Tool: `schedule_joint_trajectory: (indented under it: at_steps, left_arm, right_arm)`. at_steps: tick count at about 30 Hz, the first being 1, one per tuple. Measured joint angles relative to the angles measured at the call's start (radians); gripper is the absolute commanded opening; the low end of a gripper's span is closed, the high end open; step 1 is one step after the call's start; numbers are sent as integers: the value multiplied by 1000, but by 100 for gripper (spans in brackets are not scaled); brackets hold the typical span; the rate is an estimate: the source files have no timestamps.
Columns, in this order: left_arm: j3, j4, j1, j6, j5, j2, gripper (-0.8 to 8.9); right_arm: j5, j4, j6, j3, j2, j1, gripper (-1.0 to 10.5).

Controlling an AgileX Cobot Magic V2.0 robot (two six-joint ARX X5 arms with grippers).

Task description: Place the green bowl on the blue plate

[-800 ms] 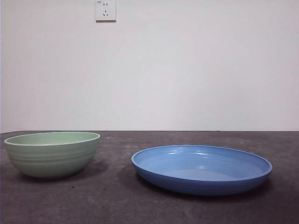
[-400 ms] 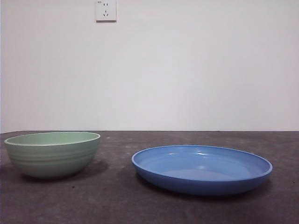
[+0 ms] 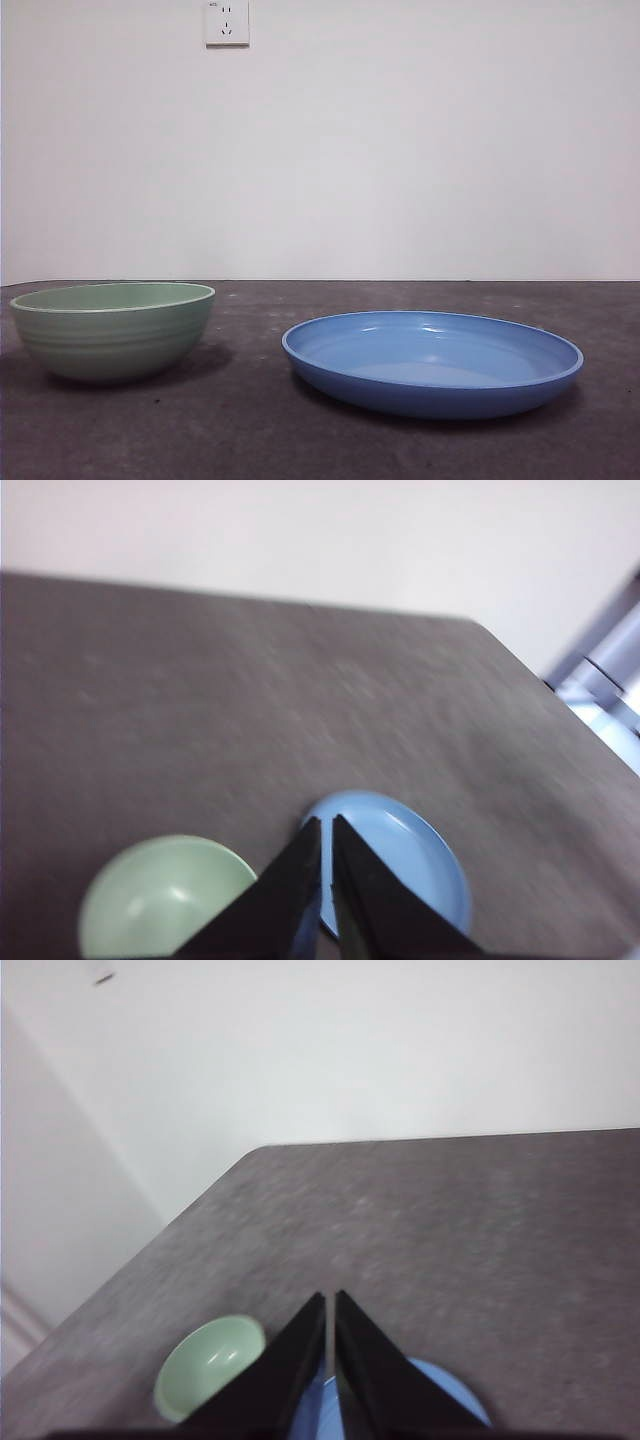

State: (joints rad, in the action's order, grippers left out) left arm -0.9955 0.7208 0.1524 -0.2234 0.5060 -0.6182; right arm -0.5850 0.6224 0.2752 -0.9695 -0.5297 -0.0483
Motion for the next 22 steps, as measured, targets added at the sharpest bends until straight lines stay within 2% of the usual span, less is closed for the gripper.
schedule_joint_trajectory:
  at_steps: [4, 9, 14, 22]
  left_arm:
    - [-40, 63, 19, 14, 48, -41, 18]
    - [-45, 125, 40, 32, 59, -56, 22]
    - [-45, 148, 42, 46, 61, -56, 29]
    - [-45, 159, 42, 61, 61, -56, 53]
  right_arm:
    - [-11, 75, -55, -60, -46, -96, 13]
    - [-14, 181, -116, -82, -89, -187, 13]
    - [-13, 267, -142, -82, -108, -196, 13]
    - [-13, 278, -148, -82, -104, -196, 14]
